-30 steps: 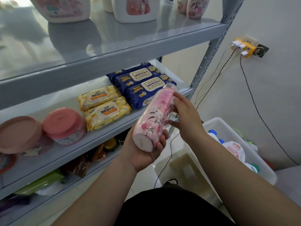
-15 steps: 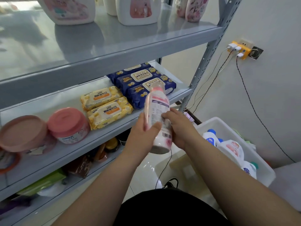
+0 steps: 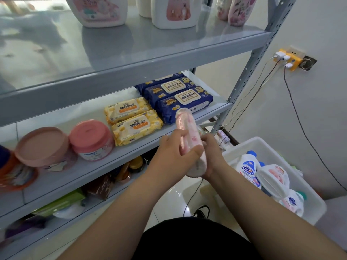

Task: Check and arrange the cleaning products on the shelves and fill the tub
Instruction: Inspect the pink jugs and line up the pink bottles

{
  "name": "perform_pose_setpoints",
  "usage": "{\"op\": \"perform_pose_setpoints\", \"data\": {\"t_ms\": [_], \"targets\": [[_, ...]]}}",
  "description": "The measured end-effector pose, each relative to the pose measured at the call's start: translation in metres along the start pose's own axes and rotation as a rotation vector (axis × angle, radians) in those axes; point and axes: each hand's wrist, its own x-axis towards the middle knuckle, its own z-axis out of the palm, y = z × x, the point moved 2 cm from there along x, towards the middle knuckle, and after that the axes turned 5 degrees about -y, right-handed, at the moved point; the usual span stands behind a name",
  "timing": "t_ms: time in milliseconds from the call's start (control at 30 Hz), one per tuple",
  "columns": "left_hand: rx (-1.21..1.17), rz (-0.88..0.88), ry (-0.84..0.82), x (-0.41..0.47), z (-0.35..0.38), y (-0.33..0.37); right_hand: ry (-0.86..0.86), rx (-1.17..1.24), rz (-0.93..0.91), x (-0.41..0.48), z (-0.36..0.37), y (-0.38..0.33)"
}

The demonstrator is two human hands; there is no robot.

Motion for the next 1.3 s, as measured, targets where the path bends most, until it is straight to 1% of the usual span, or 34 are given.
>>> {"op": "perform_pose_setpoints", "data": {"t_ms": [67,133,233,300,400,467,500,533,567,633,700,767,800,867,933,1033,1067,1100,1167,1200,1233,1300], "targets": [[-0.064,-0.052,0.009,0.004,-0.009,-0.005,-0.015,-0.014,-0.015,0.005,0.002,0.004],[-0.154,-0.155,0.002,0.009,-0.016,-0.011,-0.022,-0.039,-0.047,0.007,0.004,0.006],[-0.263,-0.269,0.004,0.014,-0.017,-0.022,-0.026,-0.155,-0.188,0.014,0.004,0.003],[-0.34,-0.277,0.033,0.014,-0.013,-0.026,-0.026,-0.244,-0.244,0.012,0.007,0.0],[-0.36,-0.184,0.122,0.013,-0.009,-0.027,-0.071,-0.333,-0.29,0.011,0.009,-0.005],[-0.398,-0.174,0.151,0.015,-0.008,-0.029,-0.155,-0.29,-0.238,0.011,0.012,-0.009],[-0.496,-0.205,0.151,0.016,-0.007,-0.029,-0.197,-0.227,-0.188,0.01,0.013,-0.011],[-0.639,-0.242,0.134,0.015,-0.006,-0.027,-0.224,-0.165,-0.142,0.009,0.014,-0.011],[-0.816,-0.275,0.082,0.013,-0.003,-0.024,-0.242,-0.119,-0.11,0.009,0.015,-0.01],[-1.11,-0.34,-0.08,0.009,0.001,-0.017,-0.314,-0.051,-0.101,0.011,0.016,-0.008],[-1.251,-0.389,-0.214,0.007,0.003,-0.016,-0.389,-0.006,-0.133,0.013,0.014,-0.007],[-1.202,-0.389,-0.305,0.007,0.001,-0.018,-0.409,-0.016,-0.175,0.014,0.013,-0.01],[-1.104,-0.371,-0.297,0.009,0.0,-0.019,-0.38,-0.024,-0.191,0.013,0.013,-0.012],[-0.881,-0.323,-0.196,0.013,-0.005,-0.022,-0.294,-0.039,-0.27,0.014,0.013,-0.018],[-0.724,-0.269,-0.108,0.018,-0.01,-0.023,-0.235,-0.103,-0.384,0.013,0.017,-0.024],[-0.438,-0.101,-0.087,0.024,-0.015,-0.023,-0.081,-0.224,-0.488,0.009,0.021,-0.027],[-0.357,-0.059,-0.081,0.025,-0.016,-0.025,-0.064,-0.246,-0.496,0.007,0.021,-0.027],[-0.324,-0.051,-0.061,0.026,-0.016,-0.028,-0.064,-0.258,-0.497,0.004,0.021,-0.027],[-0.398,-0.084,-0.02,0.024,-0.013,-0.03,-0.069,-0.281,-0.495,-0.001,0.018,-0.03],[-0.503,-0.117,-0.028,0.024,-0.011,-0.031,-0.074,-0.328,-0.508,-0.005,0.017,-0.034],[-0.659,-0.141,-0.059,0.022,-0.009,-0.032,-0.083,-0.397,-0.532,-0.008,0.015,-0.038],[-0.934,-0.151,-0.147,0.018,-0.008,-0.034,-0.105,-0.499,-0.583,-0.013,0.013,-0.045]]}}
